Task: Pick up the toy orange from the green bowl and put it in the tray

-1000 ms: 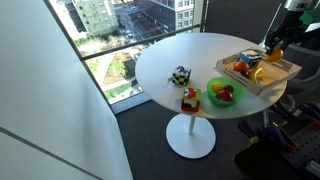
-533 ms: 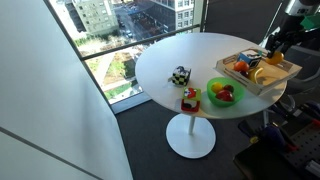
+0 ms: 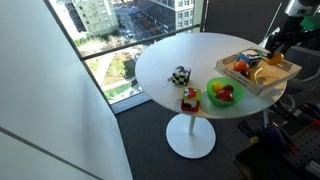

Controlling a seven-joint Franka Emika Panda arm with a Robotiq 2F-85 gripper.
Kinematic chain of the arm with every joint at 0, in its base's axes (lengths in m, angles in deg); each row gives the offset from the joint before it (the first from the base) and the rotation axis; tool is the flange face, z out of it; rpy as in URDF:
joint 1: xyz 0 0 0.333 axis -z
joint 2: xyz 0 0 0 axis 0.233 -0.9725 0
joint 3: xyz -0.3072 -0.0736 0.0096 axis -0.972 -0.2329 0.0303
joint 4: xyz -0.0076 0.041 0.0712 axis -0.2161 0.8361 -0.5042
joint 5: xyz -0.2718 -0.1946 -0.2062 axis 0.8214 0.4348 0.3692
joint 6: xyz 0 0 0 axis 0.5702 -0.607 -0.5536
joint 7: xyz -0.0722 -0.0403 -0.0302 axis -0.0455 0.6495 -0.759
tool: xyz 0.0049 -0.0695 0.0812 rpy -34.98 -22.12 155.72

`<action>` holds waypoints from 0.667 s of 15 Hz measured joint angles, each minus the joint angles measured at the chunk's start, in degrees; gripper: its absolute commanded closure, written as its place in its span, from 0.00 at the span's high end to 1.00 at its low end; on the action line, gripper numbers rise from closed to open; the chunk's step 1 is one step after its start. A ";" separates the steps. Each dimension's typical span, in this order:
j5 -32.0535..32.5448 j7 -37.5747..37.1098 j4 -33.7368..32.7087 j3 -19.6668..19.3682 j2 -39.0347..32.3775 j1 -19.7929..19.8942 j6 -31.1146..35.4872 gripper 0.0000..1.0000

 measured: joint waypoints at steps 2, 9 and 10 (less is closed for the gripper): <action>0.00 -0.14 0.00 0.07 -0.80 0.00 0.43 0.39; 0.07 -0.35 -0.03 0.06 -5.00 0.00 5.69 0.39; 0.07 -0.34 -0.03 0.05 -5.59 0.00 6.31 0.39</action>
